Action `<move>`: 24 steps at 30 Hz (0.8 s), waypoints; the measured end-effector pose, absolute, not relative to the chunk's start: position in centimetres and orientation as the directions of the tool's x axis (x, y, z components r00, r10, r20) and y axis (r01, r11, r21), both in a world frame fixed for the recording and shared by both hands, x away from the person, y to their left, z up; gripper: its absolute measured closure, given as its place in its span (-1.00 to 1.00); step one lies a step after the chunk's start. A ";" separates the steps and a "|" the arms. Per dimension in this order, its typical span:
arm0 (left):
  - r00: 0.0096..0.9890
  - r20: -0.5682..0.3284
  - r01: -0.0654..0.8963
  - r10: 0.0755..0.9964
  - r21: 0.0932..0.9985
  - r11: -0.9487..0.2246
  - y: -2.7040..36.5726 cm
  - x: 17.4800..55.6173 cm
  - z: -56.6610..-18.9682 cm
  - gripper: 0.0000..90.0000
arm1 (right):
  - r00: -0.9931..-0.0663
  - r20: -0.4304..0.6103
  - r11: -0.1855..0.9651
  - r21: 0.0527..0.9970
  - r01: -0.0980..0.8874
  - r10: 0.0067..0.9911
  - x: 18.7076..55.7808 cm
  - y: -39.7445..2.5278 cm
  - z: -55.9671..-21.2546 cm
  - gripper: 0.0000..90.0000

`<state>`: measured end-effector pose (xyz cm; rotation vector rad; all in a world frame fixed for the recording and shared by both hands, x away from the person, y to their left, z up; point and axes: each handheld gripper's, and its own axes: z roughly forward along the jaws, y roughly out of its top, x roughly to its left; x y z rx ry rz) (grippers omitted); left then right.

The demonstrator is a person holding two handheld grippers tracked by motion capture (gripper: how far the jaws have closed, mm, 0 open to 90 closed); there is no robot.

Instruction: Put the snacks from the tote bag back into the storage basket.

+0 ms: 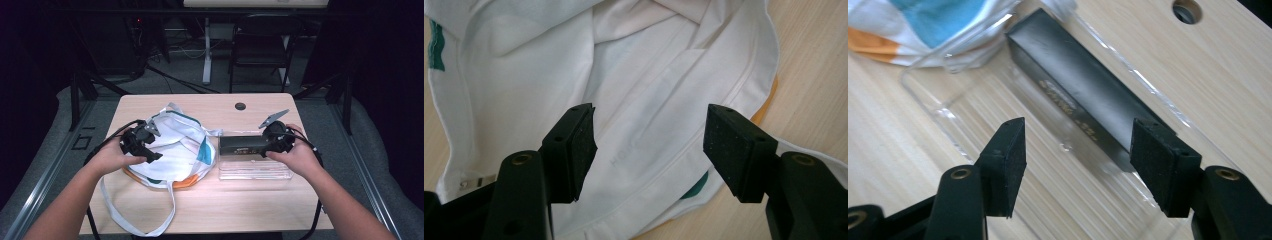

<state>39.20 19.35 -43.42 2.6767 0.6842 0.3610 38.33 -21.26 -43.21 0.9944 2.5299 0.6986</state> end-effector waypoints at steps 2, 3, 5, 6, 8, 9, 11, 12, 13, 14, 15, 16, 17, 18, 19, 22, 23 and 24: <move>0.840 0.146 0.430 0.523 0.408 -0.805 19.6 39.0 -43.6 -0.17 | -0.713 -0.117 0.638 0.561 0.528 0.692 37.8 -20.8 -43.4 -0.13; 0.835 0.150 0.435 0.529 0.410 -0.802 19.7 38.9 -43.7 -0.17 | -0.720 -0.119 0.644 0.562 0.519 0.684 37.5 -20.6 -43.5 -0.13; 0.825 0.139 0.453 0.548 0.419 -0.787 20.1 38.7 -43.9 -0.17 | -0.732 -0.119 0.648 0.575 0.500 0.671 36.9 -20.1 -43.7 -0.13; 0.821 0.139 0.457 0.554 0.422 -0.783 20.2 38.6 -44.0 -0.17 | -0.743 -0.123 0.657 0.575 0.487 0.658 36.6 -19.8 -43.8 -0.12; 0.809 0.135 0.469 0.572 0.436 -0.768 20.4 38.4 -44.2 -0.16 | -0.752 -0.123 0.661 0.583 0.473 0.647 36.1 -19.3 -44.0 -0.12; 0.803 0.133 0.476 0.581 0.443 -0.760 20.5 38.2 -44.5 -0.16 | -0.759 -0.122 0.664 0.584 0.466 0.640 35.8 -19.1 -44.2 -0.12; 0.798 0.130 0.484 0.588 0.443 -0.755 20.6 37.9 -44.8 -0.15 | -0.766 -0.114 0.658 0.602 0.453 0.632 35.2 -18.7 -44.6 -0.12; 0.795 0.131 0.486 0.592 0.446 -0.752 20.7 37.8 -44.9 -0.15 | -0.774 -0.112 0.660 0.605 0.445 0.624 34.9 -18.4 -44.8 -0.12; 0.791 0.128 0.491 0.598 0.450 -0.746 20.8 37.6 -45.1 -0.15 | -0.776 -0.110 0.660 0.608 0.441 0.621 34.6 -18.2 -45.0 -0.12; 0.789 0.130 0.494 0.601 0.448 -0.745 20.8 37.5 -45.2 -0.15 | -0.782 -0.107 0.660 0.613 0.435 0.614 34.2 -17.8 -45.3 -0.12; 0.784 0.126 0.499 0.608 0.455 -0.737 20.9 37.3 -45.3 -0.15 | -0.786 -0.107 0.661 0.616 0.428 0.609 34.0 -17.7 -45.5 -0.12; 0.781 0.131 0.500 0.611 0.456 -0.737 20.9 37.2 -45.4 -0.15 | -0.789 -0.105 0.663 0.615 0.426 0.605 33.7 -17.4 -45.6 -0.12; 0.777 0.138 0.500 0.614 0.457 -0.735 20.9 37.0 -45.6 -0.15 | -0.793 -0.106 0.661 0.623 0.418 0.601 33.5 -17.2 -45.8 -0.12; 0.776 0.140 0.501 0.616 0.458 -0.735 21.0 36.8 -45.7 -0.15 | -0.796 -0.105 0.661 0.626 0.413 0.596 33.2 -17.0 -46.0 -0.12; 0.775 0.137 0.501 0.617 0.461 -0.732 21.0 36.6 -45.9 -0.15 | -0.800 -0.103 0.658 0.635 0.405 0.591 32.9 -16.8 -46.2 -0.12; 0.759 0.147 0.507 0.635 0.479 -0.717 21.0 36.0 -46.6 -0.14 | -0.809 -0.092 0.649 0.652 0.392 0.581 32.1 -16.2 -46.8 -0.12; 0.760 0.134 0.512 0.636 0.481 -0.712 21.0 35.9 -46.7 -0.14 | -0.811 -0.089 0.647 0.656 0.390 0.579 31.8 -15.9 -47.1 -0.12; 0.755 0.135 0.513 0.642 0.488 -0.706 21.0 35.7 -46.9 -0.14 | -0.812 -0.081 0.640 0.662 0.390 0.579 31.6 -15.8 -47.3 -0.12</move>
